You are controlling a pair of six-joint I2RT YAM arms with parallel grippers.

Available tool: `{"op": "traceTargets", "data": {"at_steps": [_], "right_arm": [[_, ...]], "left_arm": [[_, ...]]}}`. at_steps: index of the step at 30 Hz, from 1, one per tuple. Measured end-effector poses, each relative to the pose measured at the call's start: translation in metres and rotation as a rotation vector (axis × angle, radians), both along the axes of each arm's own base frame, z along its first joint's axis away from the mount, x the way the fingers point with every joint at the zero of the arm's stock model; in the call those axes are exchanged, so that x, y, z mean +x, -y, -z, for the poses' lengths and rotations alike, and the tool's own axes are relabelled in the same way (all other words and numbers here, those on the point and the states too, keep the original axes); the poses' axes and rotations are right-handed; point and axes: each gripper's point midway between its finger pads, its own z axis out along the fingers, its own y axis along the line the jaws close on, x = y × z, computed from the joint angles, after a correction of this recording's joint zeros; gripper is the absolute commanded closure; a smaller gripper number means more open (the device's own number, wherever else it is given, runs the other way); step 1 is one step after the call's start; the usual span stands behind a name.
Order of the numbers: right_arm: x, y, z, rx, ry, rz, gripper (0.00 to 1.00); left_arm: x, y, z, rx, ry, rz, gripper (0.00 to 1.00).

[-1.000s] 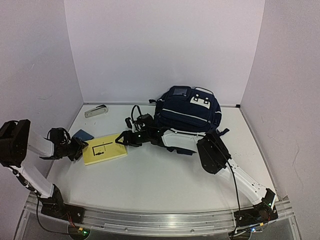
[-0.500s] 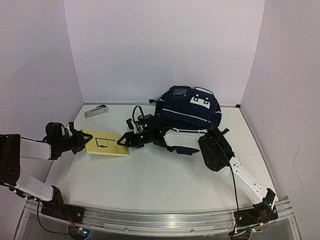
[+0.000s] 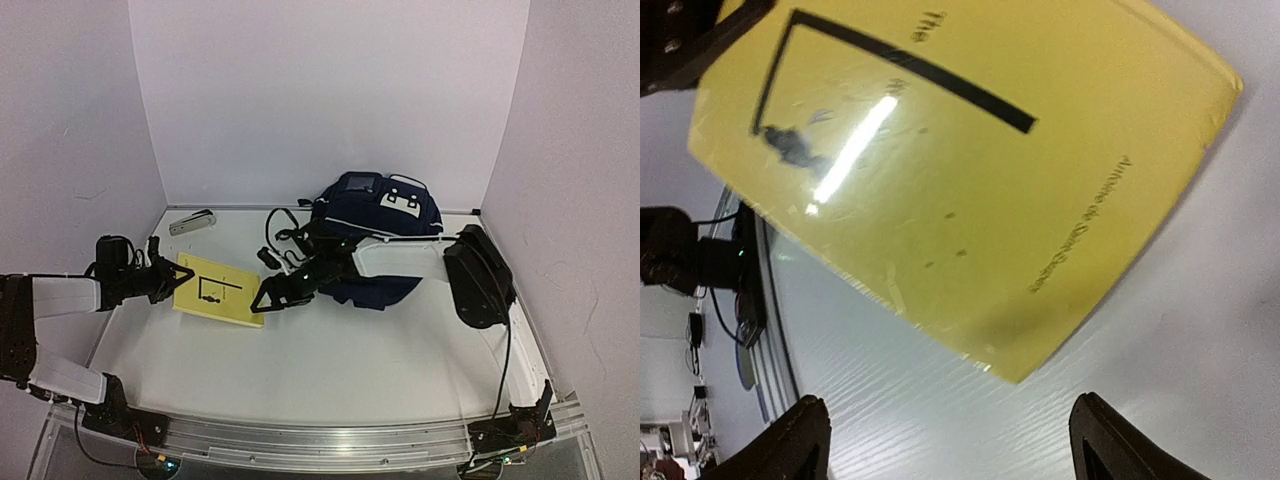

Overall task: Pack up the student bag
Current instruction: Pick up the book from the center of the board.

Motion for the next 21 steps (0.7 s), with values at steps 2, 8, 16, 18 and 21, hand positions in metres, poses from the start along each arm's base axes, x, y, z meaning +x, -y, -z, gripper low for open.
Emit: {"op": "traceTargets", "data": {"at_steps": [2, 8, 16, 18, 21], "right_arm": [[-0.008, 0.009, -0.028, 0.003, 0.045, -0.043, 0.06], [-0.018, 0.049, -0.113, 0.026, 0.212, -0.146, 0.05], [-0.028, 0.093, -0.099, -0.086, 0.188, -0.224, 0.05], [-0.036, 0.099, -0.09, -0.109, 0.162, -0.246, 0.05], [-0.045, 0.102, -0.087, -0.116, 0.135, -0.273, 0.05]], "left_arm": [[-0.002, 0.006, -0.007, 0.02, 0.02, 0.036, 1.0], [-0.016, 0.05, -0.029, 0.035, 0.072, 0.228, 1.0], [-0.047, 0.1, -0.059, 0.012, 0.118, 0.463, 1.0], [-0.055, 0.105, -0.065, 0.004, 0.123, 0.5, 1.0], [-0.065, 0.115, -0.074, -0.005, 0.15, 0.561, 1.0]]}}
